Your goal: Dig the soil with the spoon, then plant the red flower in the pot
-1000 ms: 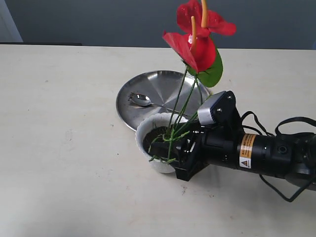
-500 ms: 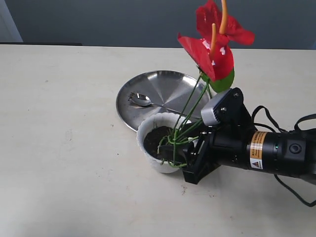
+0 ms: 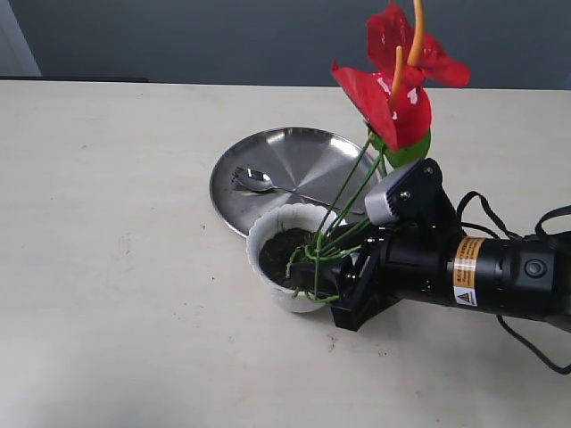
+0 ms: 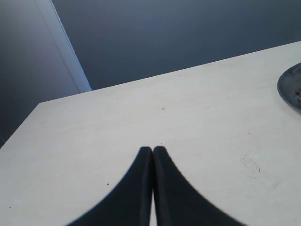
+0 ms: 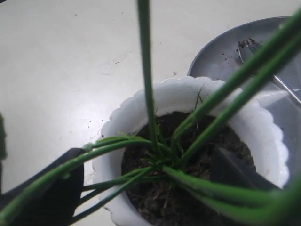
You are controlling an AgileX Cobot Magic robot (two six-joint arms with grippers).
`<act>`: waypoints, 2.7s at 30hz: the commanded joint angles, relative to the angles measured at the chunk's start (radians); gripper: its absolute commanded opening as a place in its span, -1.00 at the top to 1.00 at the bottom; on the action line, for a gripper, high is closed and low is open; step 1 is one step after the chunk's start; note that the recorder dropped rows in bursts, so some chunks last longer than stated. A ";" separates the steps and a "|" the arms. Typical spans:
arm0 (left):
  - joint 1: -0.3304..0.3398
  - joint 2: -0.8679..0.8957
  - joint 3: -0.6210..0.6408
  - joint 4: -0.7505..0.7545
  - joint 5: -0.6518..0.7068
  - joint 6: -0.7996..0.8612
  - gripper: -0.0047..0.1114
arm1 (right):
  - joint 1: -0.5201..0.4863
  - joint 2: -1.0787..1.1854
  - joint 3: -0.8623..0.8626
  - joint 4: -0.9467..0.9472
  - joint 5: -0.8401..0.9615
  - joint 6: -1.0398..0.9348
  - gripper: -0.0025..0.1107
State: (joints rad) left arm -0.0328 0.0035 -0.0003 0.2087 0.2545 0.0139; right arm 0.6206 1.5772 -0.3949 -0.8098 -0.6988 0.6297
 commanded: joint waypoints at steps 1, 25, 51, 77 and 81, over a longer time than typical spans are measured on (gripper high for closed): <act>0.001 -0.004 0.000 -0.005 -0.011 -0.003 0.91 | -0.002 0.003 0.014 -0.002 0.091 0.003 -0.31; 0.001 -0.004 0.000 -0.005 -0.011 -0.003 0.91 | -0.002 0.003 0.014 0.000 0.122 0.079 0.04; 0.001 -0.004 0.000 -0.005 -0.011 -0.003 0.91 | -0.002 -0.120 0.023 -0.036 0.215 0.134 -0.20; 0.001 -0.004 0.000 -0.005 -0.011 -0.003 0.91 | -0.002 -0.138 0.023 -0.089 0.196 0.205 -0.20; 0.001 -0.004 0.000 -0.005 -0.011 -0.003 0.91 | -0.002 -0.192 0.023 -0.112 0.235 0.236 -0.20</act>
State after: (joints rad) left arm -0.0328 0.0035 -0.0003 0.2087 0.2545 0.0139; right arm 0.6206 1.4212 -0.3780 -0.8934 -0.4962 0.8426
